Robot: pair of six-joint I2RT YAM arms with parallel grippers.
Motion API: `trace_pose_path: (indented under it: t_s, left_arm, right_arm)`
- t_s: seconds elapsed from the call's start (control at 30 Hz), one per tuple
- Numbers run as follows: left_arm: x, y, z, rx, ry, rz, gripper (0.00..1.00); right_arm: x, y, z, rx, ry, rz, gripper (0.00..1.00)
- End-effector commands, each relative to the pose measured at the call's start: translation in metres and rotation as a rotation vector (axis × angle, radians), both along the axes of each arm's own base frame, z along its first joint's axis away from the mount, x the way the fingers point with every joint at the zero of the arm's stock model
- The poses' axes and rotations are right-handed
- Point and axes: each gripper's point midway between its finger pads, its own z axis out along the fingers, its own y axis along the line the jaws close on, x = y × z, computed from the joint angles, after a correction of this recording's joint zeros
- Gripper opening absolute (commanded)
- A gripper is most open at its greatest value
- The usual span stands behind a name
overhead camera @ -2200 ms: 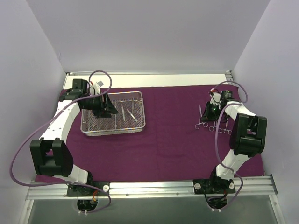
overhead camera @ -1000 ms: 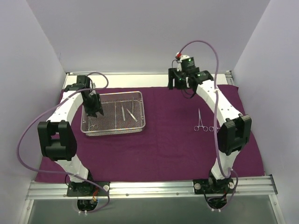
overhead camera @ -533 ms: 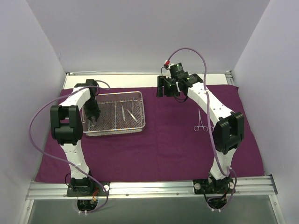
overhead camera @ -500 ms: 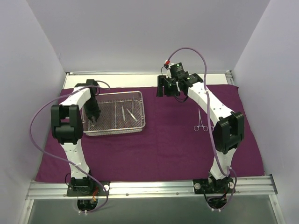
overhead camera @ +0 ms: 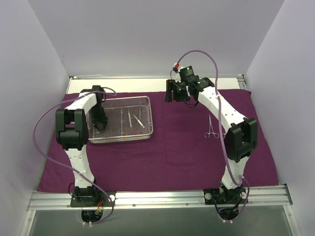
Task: Open and lay out the surgical kit
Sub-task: Adjust the container in the surgical kit.
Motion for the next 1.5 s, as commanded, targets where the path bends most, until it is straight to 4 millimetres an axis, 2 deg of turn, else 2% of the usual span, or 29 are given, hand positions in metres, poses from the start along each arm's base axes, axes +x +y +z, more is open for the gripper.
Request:
trace_pose_path:
  t_s: [0.0,0.2,0.3,0.4,0.53,0.57,0.63,0.77,0.83,0.9,1.0,1.2,1.47]
  left_arm:
    - [-0.006,-0.005,-0.019,-0.039,0.038,0.026,0.39]
    - [-0.028,-0.013,-0.031,-0.086,0.082,0.045,0.36]
    - [-0.027,-0.017,-0.03,-0.111,0.065,0.03,0.34]
    - [-0.021,-0.027,-0.035,-0.164,0.056,-0.014,0.25]
    - [0.002,-0.047,-0.02,-0.17,-0.004,-0.092,0.16]
    - [0.01,-0.055,-0.009,-0.171,-0.023,-0.102,0.13]
    - [0.016,-0.056,0.004,-0.154,-0.05,-0.105,0.12]
    - [0.02,-0.042,0.028,-0.081,-0.085,-0.089,0.1]
    - [0.026,-0.031,0.039,-0.039,-0.116,-0.075,0.14]
    - [0.026,-0.019,0.043,-0.009,-0.119,-0.054,0.25]
    - [0.023,-0.008,0.044,0.015,-0.116,-0.037,0.29]
    - [0.016,0.01,0.031,0.021,-0.07,-0.016,0.32]
    - [0.01,0.016,0.001,0.015,0.004,-0.017,0.42]
  right_arm:
    - [-0.001,0.0,0.02,0.019,-0.038,0.014,0.58]
    - [-0.001,-0.003,0.022,0.015,-0.048,0.012,0.58]
    - [-0.001,-0.003,0.023,0.018,-0.049,0.012,0.58]
    - [-0.002,-0.003,0.023,0.021,-0.049,0.01,0.58]
    - [-0.003,-0.004,0.021,0.017,-0.044,0.009,0.59]
    - [-0.004,-0.004,0.021,0.016,-0.043,0.009,0.59]
    - [-0.004,-0.004,0.022,0.018,-0.046,0.01,0.59]
    - [-0.006,-0.002,0.023,0.026,-0.043,0.014,0.59]
    - [-0.007,-0.002,0.023,0.031,-0.044,0.016,0.59]
    - [-0.008,-0.002,0.022,0.033,-0.037,0.016,0.59]
    - [-0.009,-0.001,0.021,0.038,-0.033,0.02,0.59]
    - [-0.01,-0.001,0.022,0.038,-0.036,0.027,0.59]
    - [-0.012,-0.001,0.02,0.035,-0.032,0.032,0.59]
